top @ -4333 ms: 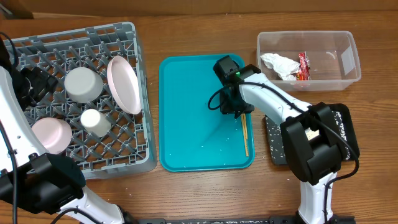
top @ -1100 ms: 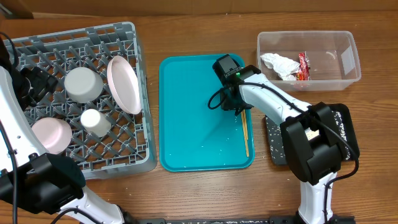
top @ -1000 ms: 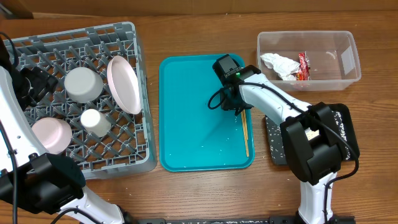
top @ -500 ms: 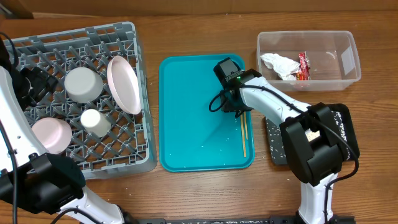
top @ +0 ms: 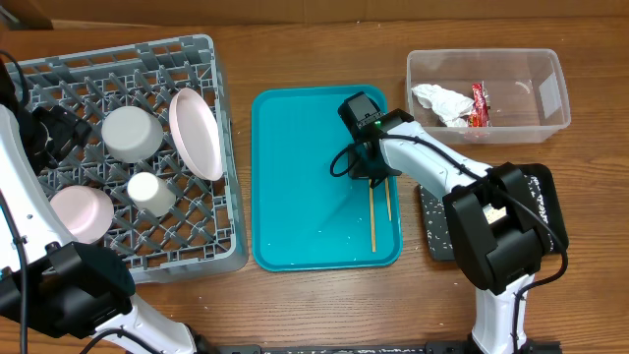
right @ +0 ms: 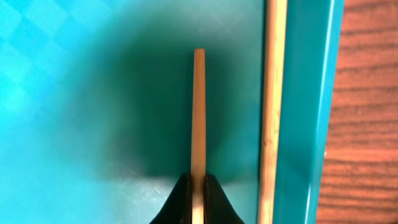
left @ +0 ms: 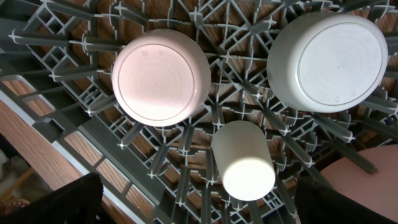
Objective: Sort waste into correct bins and load items into the dishwasher
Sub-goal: 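Lift the chopstick and carry it left to the dish rack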
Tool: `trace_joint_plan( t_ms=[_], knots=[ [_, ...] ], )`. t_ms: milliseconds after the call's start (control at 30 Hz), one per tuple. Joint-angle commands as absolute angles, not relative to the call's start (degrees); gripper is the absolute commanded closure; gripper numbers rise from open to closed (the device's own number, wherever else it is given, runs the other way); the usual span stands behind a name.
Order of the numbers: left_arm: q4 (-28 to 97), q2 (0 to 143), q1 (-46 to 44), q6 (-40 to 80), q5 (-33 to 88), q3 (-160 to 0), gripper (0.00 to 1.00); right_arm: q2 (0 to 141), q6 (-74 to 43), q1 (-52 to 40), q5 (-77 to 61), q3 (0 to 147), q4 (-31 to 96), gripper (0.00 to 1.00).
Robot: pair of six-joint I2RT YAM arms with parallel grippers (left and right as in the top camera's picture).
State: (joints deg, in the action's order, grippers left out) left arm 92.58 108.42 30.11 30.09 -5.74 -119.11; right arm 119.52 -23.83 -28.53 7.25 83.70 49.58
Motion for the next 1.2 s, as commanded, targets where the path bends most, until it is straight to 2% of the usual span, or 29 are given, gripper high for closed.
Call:
trace_joint_plan(
  t_ms=[0, 300, 500, 767, 900, 1167],
  knots=[
    [92.5, 108.0, 30.0, 30.9, -5.7, -120.0, 0.0, 119.7, -24.4, -28.4, 5.9, 84.8, 50.8, 0.96],
    [92.5, 108.0, 30.0, 30.9, -5.7, -120.0, 0.0, 119.1, -24.4, -28.4, 5.6, 93.0, 59.3, 0.96],
    [92.5, 108.0, 30.0, 30.9, -5.7, -120.0, 0.0, 116.8, -24.4, -28.6, -4.1, 103.7, 65.1, 0.96],
    [92.5, 108.0, 30.0, 30.9, -5.7, -120.0, 0.0, 115.5, -24.4, -30.7, -28.0, 110.0, 58.4, 0.96],
    [92.5, 108.0, 30.0, 30.9, -5.7, -120.0, 0.0, 115.5, -24.5, -34.8, -29.3, 109.9, 56.7, 0.96],
    [92.5, 108.0, 30.0, 30.9, -5.7, -120.0, 0.0, 115.5, -31.9, -41.6, -29.0, 109.9, 51.4, 0.96]
  ],
)
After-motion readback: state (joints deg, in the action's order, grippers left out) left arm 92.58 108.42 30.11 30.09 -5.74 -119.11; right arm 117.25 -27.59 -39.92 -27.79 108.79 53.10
